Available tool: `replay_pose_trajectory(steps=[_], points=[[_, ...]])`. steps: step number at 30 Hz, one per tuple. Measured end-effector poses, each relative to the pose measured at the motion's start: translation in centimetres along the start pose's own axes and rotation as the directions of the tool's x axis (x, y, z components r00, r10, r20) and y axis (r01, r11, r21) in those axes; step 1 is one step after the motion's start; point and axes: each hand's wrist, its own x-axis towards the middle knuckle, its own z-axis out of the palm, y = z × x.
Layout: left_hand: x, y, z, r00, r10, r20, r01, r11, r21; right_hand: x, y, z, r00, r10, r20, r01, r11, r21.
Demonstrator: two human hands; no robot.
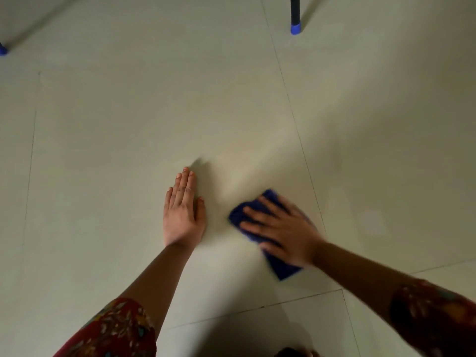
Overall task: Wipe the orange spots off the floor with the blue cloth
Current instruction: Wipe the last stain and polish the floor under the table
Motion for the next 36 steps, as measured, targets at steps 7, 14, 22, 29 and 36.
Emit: replay_pose_trajectory(steps=[7,14,22,29,36], points=[[-3.2,0.8,-0.2,0.999,-0.017,-0.035,0.017,1.0,0.001,5.8,6.4,-0.9,0.774,0.621,-0.127,-0.618,0.784,0.064],[-5.6,-5.3,-4.2,0.971,-0.201,-0.13,0.212,0.974,0.076,4.0,-5.1,-0.1,0.978,-0.2,0.054,0.199,0.98,0.031],[-8.4,-9.0,-5.3,0.903,-0.399,-0.161,0.417,0.904,0.099,17.3,-6.4,-0.6,0.981,0.163,-0.106,-0.157,0.985,0.069],[-7.2,-8.1,-5.1,0.883,-0.435,-0.178,0.445,0.896,0.019,22.3,-4.8,-0.5,0.994,0.017,-0.111,-0.015,1.0,0.021],[-4.2,-7.8,-5.0,0.861,-0.463,-0.212,0.462,0.885,-0.059,24.0,-10.1,0.1,0.973,-0.22,-0.064,0.223,0.974,0.04]])
